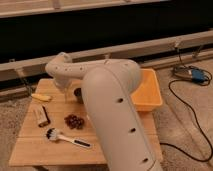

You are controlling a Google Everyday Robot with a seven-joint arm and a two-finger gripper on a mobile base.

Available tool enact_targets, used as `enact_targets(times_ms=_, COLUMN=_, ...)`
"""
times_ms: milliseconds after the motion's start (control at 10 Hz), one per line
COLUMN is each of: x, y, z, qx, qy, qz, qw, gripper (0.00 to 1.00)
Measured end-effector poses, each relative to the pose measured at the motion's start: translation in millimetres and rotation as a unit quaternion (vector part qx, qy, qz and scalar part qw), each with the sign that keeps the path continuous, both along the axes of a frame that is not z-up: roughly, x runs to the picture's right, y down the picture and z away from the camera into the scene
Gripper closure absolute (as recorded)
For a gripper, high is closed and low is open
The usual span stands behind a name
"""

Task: Place fork in paper cup

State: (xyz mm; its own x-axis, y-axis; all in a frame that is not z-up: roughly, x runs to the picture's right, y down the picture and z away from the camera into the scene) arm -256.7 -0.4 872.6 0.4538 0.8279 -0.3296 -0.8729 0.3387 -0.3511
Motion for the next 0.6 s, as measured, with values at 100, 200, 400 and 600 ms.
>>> enact_targets(times_ms=100, x=3, y=-3, z=-9.4, qx=0.006, qy=-0.002, qz=-0.013, qw=0.9999, gripper=1.00)
enact_targets(times_ms=200, x=5, y=-1, z=-15.9, qx=0.008, qy=-0.003, qz=-0.026, qw=0.9996, gripper=1.00)
enact_targets(times_ms=400, x=8, y=2, z=-31.7, qx=0.010, qy=-0.007, qz=-0.048, qw=0.9988, gripper=1.00)
enact_targets(times_ms=600, x=22, y=-2, z=-51.9, qx=0.014, qy=-0.007, qz=-0.058, qw=0.9982, gripper=1.00)
